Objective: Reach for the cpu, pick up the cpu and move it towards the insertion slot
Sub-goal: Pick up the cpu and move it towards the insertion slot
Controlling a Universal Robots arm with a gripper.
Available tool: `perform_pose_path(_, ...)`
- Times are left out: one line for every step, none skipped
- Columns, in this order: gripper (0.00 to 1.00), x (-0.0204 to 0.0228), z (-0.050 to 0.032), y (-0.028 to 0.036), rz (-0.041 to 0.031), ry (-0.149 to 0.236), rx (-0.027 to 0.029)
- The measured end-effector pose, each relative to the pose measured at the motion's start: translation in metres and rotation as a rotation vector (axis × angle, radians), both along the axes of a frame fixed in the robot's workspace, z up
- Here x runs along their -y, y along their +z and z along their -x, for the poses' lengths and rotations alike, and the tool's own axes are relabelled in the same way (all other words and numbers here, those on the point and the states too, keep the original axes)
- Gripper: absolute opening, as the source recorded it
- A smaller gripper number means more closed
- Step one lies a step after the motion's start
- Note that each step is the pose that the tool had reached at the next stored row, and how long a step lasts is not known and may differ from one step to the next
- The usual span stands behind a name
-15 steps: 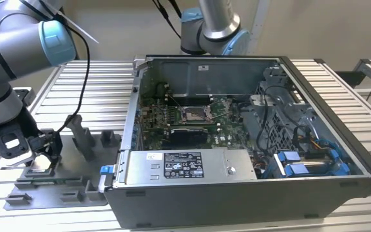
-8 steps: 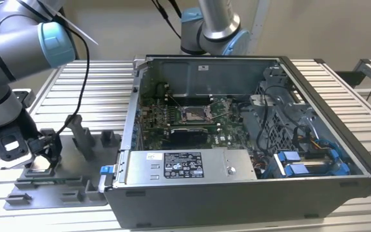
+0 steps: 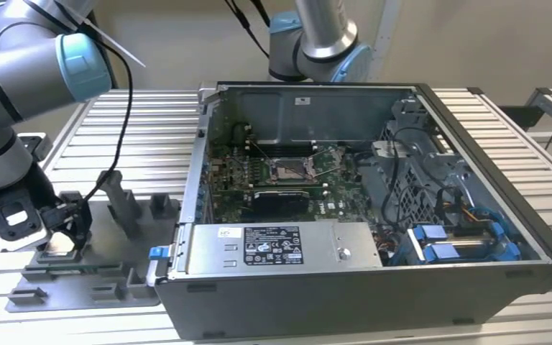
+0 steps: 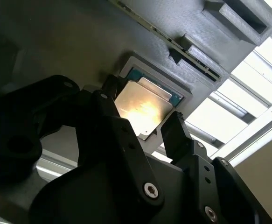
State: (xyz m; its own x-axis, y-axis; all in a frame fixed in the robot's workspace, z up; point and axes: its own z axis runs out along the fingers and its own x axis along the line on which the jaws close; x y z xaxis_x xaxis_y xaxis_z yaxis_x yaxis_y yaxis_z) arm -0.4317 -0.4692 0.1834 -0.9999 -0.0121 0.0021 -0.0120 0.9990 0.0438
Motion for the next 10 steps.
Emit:
perform_pose_path(1.0, 0.0, 0.0, 0.0, 0.0, 0.0, 0.0)
perform_pose_path(1.0, 0.0, 0.0, 0.0, 0.0, 0.0, 0.0)
perform_pose_path(1.0, 0.0, 0.0, 0.0, 0.0, 0.0, 0.0)
perform_pose_path(1.0, 0.0, 0.0, -0.0001, 0.0, 0.0, 0.0)
perform_pose_path(1.0, 0.0, 0.0, -0.0001, 0.0001, 0.0, 0.0)
perform_pose_path(1.0, 0.0, 0.0, -0.0001, 0.0, 0.0, 0.0)
perform_pose_path(0.0, 0.0, 0.0, -0.0001, 0.0, 0.0, 0.0)
perform_pose_path(0.0, 0.0, 0.0, -0.0001, 0.0001, 0.0, -0.0001)
perform_pose_path(0.0, 0.0, 0.0, -0.0001, 0.0001, 0.0, -0.0001)
perform_pose_path(0.0, 0.0, 0.0, -0.0002, 0.0001, 0.0, -0.0001)
